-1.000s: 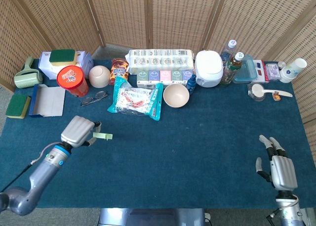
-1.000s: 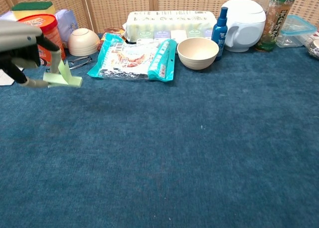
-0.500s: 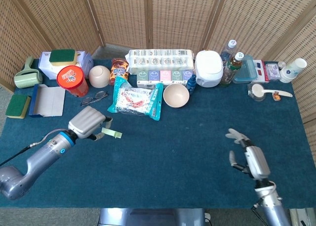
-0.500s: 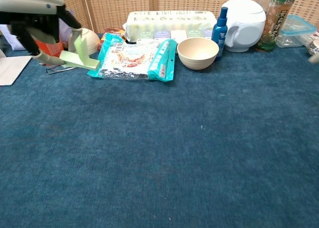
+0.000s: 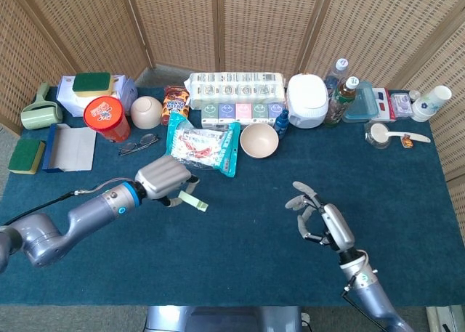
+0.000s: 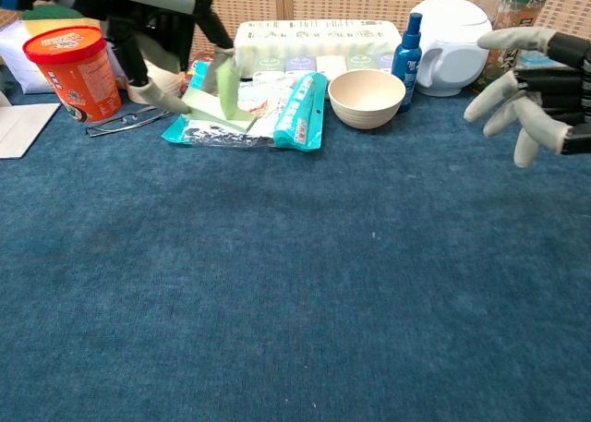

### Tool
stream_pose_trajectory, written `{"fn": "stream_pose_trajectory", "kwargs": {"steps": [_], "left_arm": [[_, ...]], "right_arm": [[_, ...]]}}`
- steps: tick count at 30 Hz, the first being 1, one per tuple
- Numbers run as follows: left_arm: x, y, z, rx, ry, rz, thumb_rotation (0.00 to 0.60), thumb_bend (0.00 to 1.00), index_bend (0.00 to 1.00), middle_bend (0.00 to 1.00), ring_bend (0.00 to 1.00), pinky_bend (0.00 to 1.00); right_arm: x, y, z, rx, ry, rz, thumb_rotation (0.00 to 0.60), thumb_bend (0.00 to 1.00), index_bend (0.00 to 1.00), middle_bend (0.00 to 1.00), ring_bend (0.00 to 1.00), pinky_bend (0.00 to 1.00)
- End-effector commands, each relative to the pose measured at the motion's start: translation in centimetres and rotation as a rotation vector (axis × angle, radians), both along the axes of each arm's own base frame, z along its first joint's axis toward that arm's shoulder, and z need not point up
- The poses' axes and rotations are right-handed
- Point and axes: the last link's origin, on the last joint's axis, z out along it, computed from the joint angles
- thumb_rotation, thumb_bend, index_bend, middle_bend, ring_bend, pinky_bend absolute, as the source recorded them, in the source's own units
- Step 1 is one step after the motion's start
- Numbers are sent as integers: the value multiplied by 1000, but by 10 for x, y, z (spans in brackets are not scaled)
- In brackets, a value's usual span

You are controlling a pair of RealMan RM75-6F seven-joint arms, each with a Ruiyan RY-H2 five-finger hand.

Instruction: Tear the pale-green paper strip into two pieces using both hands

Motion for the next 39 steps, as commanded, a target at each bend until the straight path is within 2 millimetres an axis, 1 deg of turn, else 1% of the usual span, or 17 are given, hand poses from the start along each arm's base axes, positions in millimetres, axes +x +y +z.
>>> {"fn": "stream_pose_trajectory", "kwargs": {"steps": [1,2,5,8,13,17,23,25,34,39], "left_arm": [[9,1,-4,-16,2,-18,600,387,672,1000,1000,1000],[12,1,-4,-20,1,-22,600,387,672,1000,1000,1000],[18,2,-6,-30,4,-32,600,388,672,1000,1000,1000],[22,2,-9,-42,12,-37,600,387,672,1000,1000,1000],[30,3,-12,-55,15,-42,600,387,672,1000,1000,1000],[35,5,-14,-63,21,-44,600,387,672,1000,1000,1000],[42,7,-19,-75,38,-52,600,387,671,1000,1000,1000],[44,8,-22,-81,44,-54,600,387,672,1000,1000,1000],[51,8,-35,-101,64,-64,600,387,671,1000,1000,1000],[55,8,-39,-106,65,-69,600,387,672,1000,1000,1000]], "right_arm": [[4,-6,-4,-3,-26,-1,600,606,140,626,675,805],[5,-8,-4,-5,-30,-1,600,606,154,669,739,840],[9,-13,-6,-22,-39,4,600,605,204,754,855,911],[14,-18,-7,-26,-43,12,600,603,261,825,919,957],[20,-21,-8,-21,-38,31,600,588,351,904,980,999],[24,-21,-10,-18,-31,44,600,533,396,927,997,1000],[29,-18,-16,-19,-21,56,600,390,402,929,997,1000],[33,-17,-18,-21,-10,72,600,360,402,930,997,1000],[54,-20,-28,-30,1,115,600,346,408,937,1000,1000],[62,-22,-32,-27,5,129,600,346,421,938,1000,1000]]}}
